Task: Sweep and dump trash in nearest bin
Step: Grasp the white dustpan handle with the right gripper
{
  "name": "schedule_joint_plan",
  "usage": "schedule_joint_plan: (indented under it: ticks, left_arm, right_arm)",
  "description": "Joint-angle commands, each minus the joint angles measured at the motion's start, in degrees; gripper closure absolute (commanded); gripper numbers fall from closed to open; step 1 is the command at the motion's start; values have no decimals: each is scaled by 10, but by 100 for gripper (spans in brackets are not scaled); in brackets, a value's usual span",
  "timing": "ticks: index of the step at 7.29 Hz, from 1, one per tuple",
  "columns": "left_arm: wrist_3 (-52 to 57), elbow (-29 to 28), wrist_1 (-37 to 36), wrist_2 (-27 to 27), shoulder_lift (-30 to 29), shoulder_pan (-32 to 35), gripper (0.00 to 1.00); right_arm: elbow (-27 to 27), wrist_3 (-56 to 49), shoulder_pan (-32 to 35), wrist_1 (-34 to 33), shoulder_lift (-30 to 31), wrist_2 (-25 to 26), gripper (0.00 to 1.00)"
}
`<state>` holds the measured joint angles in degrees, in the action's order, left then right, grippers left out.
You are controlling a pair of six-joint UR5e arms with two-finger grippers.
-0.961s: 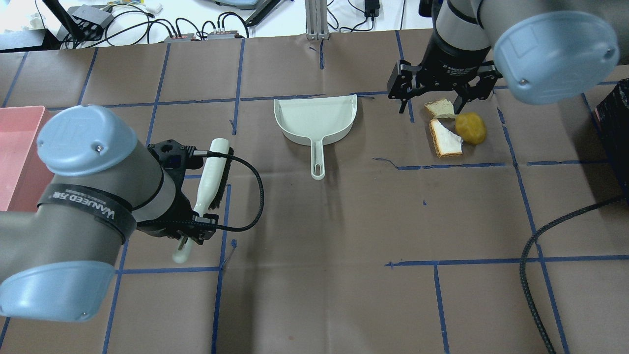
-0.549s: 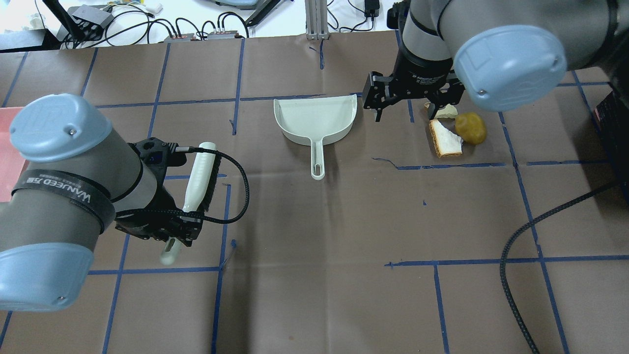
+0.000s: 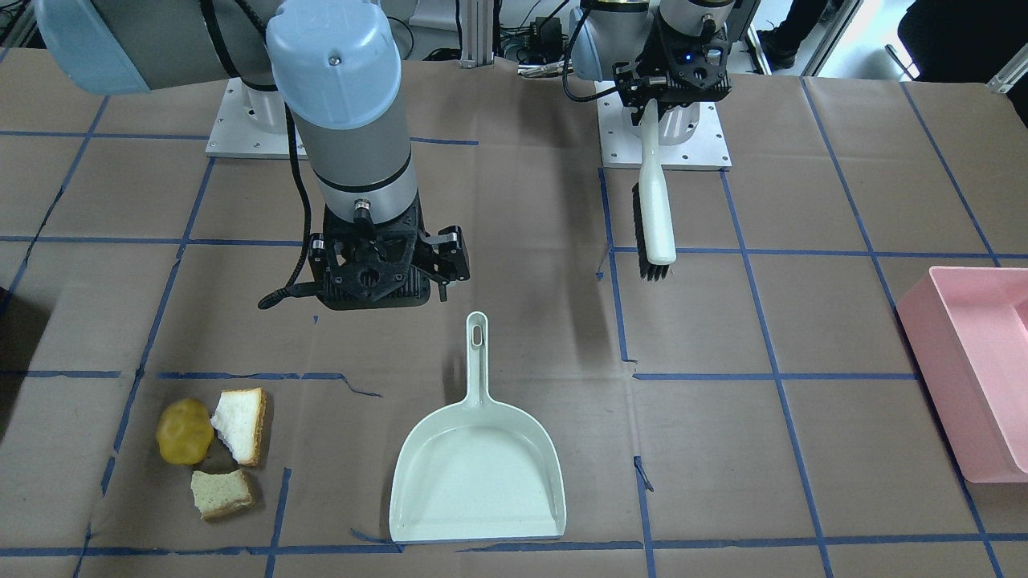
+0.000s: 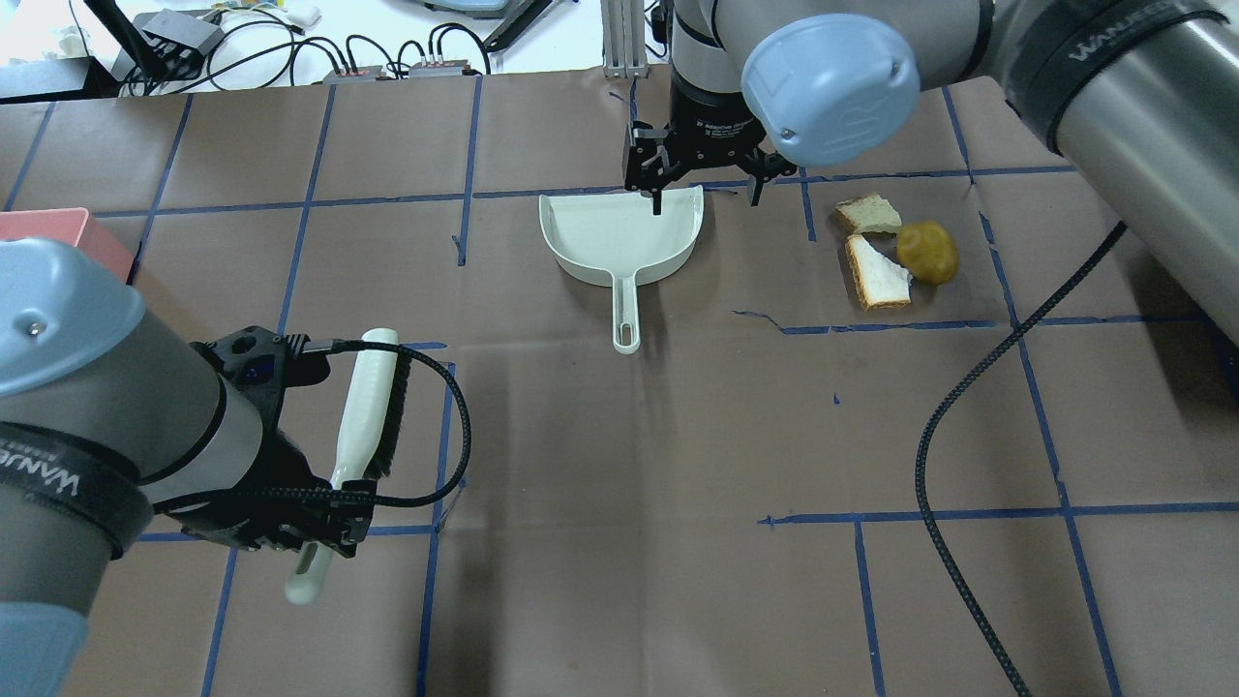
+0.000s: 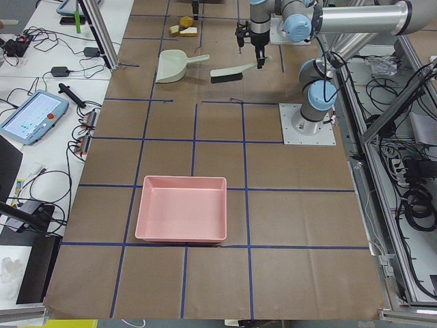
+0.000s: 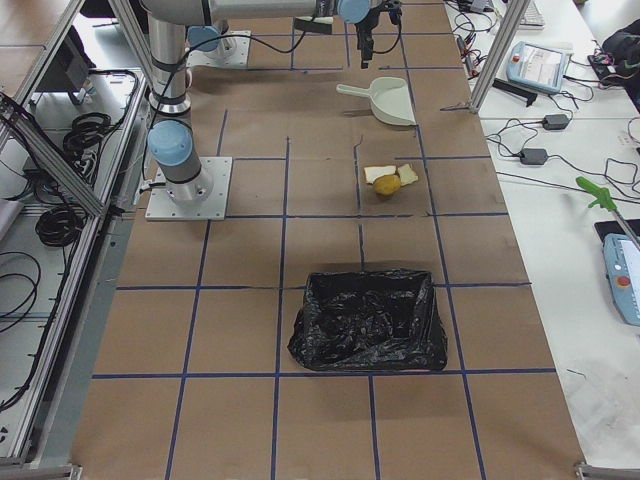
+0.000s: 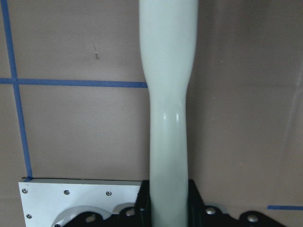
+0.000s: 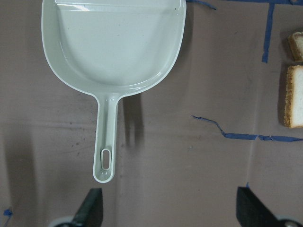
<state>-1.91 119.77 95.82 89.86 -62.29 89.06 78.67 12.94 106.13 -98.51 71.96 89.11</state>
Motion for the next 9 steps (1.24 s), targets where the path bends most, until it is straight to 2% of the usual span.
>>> schedule_joint_plan:
  ticks: [1, 2, 4, 6, 8, 9]
  left_arm:
    - [5, 3, -3, -1, -11, -8, 95]
    - [9, -10, -3, 1, -30, -17, 95]
    - [17, -45, 3, 4, -71, -30, 95]
    - [17, -45, -4, 13, -78, -30, 95]
    - [17, -44, -9, 14, -78, -31, 95]
    - [17, -42, -9, 14, -78, -31, 95]
  right_arm:
    - [-5, 23, 44, -48, -42, 5, 0]
    - [-5, 24, 66, -79, -69, 6, 0]
    - [3, 24, 82, -79, -87, 7, 0]
    - [50, 23, 78, -83, -84, 7, 0]
    - [77, 17, 71, -164, -92, 12, 0]
    - [69, 19, 70, -171, -102, 32, 0]
